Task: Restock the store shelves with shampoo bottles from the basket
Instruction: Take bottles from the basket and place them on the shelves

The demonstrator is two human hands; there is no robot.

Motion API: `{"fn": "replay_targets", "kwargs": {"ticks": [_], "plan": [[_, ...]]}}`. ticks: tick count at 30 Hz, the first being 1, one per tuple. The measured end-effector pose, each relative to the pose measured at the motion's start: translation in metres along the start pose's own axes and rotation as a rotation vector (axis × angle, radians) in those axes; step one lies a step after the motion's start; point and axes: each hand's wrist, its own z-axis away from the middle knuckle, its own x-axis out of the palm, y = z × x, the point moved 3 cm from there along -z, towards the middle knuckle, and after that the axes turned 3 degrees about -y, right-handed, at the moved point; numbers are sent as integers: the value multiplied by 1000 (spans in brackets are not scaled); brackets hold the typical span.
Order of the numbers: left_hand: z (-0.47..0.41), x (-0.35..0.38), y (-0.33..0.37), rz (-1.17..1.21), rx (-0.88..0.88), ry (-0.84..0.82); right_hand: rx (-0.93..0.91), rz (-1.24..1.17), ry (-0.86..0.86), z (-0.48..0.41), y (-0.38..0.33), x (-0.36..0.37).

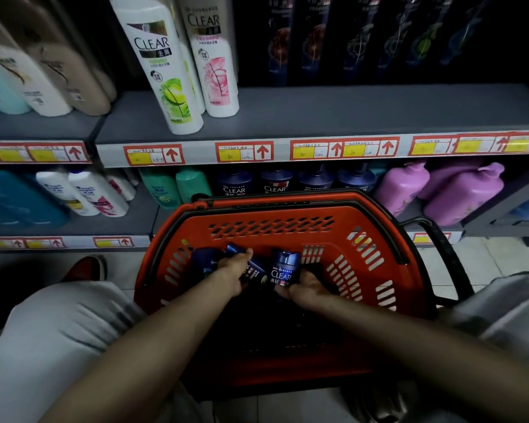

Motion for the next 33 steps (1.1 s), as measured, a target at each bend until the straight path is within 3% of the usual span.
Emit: {"fn": "replay_targets", "kwargs": {"ticks": [7,12,15,19,24,27,30,33], "plan": [[3,16,0,-17,160,64,-80,-73,-8,3,-18,-20],[31,14,7,-194,320,197,-36,-291,-91,18,-28,-36],[56,5,16,-159,425,208,-84,-356,-130,25,-27,-42],[85,-4,34,-68,582,55,-179,-416,-132,43,-37,-62],[133,12,67,34,558,-277,-259,-637,-110,68,-65,-91],[158,23,87,-54,550,-275,-342,-738,-191,89,-88,-107],[175,33,109,-45,510,-244,-407,-764,-124,106,-107,-135],[193,47,129,13,459,-318,-391,-793,-89,116,-116,-165]]}}
